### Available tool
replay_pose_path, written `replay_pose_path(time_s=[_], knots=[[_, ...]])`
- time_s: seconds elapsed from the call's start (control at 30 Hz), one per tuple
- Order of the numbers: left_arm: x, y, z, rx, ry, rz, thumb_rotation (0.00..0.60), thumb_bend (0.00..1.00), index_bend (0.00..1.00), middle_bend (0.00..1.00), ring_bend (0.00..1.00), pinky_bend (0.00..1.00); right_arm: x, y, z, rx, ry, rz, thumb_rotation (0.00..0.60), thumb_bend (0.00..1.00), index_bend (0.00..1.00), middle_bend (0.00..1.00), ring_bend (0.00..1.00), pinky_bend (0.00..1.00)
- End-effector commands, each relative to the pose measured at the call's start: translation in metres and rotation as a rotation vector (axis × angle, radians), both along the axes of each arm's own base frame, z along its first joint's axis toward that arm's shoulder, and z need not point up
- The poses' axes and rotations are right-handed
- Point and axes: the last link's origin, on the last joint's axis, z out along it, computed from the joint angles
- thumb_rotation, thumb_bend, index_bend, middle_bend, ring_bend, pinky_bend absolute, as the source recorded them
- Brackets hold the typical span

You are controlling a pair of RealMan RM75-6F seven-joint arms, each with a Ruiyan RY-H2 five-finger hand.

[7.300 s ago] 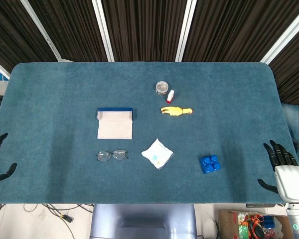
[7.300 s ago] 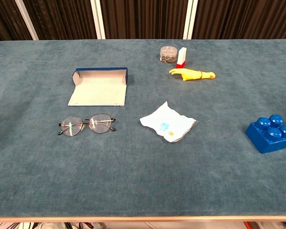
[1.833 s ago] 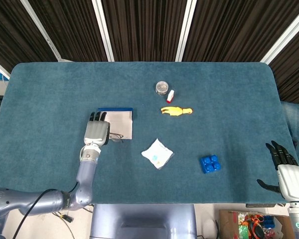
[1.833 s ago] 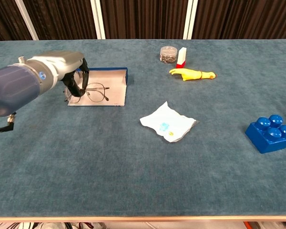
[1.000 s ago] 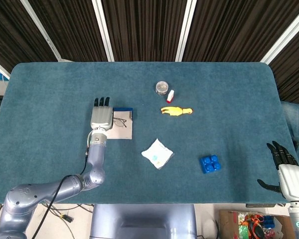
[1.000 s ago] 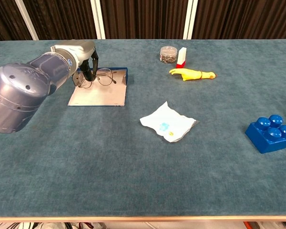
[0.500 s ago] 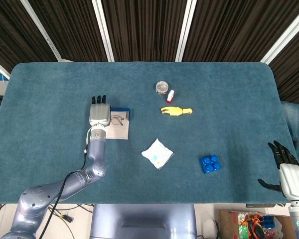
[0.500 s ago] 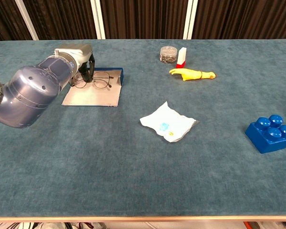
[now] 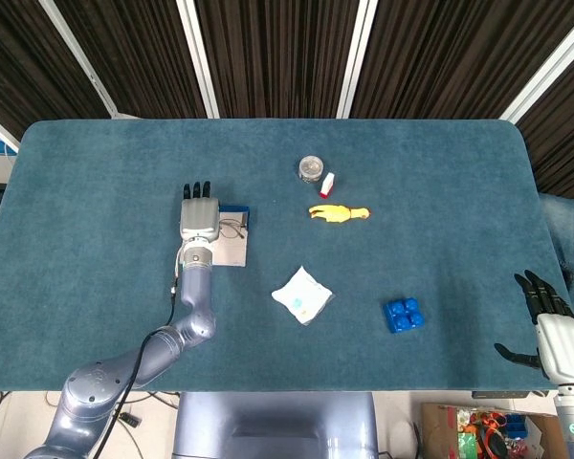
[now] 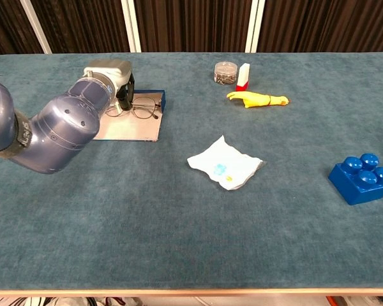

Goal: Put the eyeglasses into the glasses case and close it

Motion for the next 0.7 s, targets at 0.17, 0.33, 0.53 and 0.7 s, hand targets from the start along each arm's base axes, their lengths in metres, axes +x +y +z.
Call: replay_pose_path(time_s=[0.17,0.33,0.53,0.7], knots=[[0.0007,-0.0004,-0.0007,0.019,0.010,0.024,0.600,0.42,0.63,0.06,0.00,0.00,-0.0002,-0.0002,0.0003,0.002,-0.004,-0.002,0.600,0.03,0.01,0.00,0.08,0.19],[0.0022,-0.0017,-0.0019,0.023,0.010,0.023,0.600,0.42,0.63,0.06,0.00,0.00,0.0000,-0.0003,0.0004,0.001,-0.005,-0.003,0.600,0.03,0.01,0.00,0.08,0.19],[-0.0011,-0.0029,-0.0007,0.026,0.001,0.043,0.600,0.41,0.56,0.06,0.00,0.00,0.0000,-0.0004,0.0004,0.002,-0.006,-0.004,0.600,0.03,0.01,0.00,0.08,0.19],[-0.0005,-0.0030,0.0015,0.022,0.000,0.042,0.600,0.35,0.39,0.05,0.00,0.00,0.0000,-0.0005,0.0005,-0.001,-0.008,-0.006,0.600,0.03,0.01,0.00,0.08,0.19]])
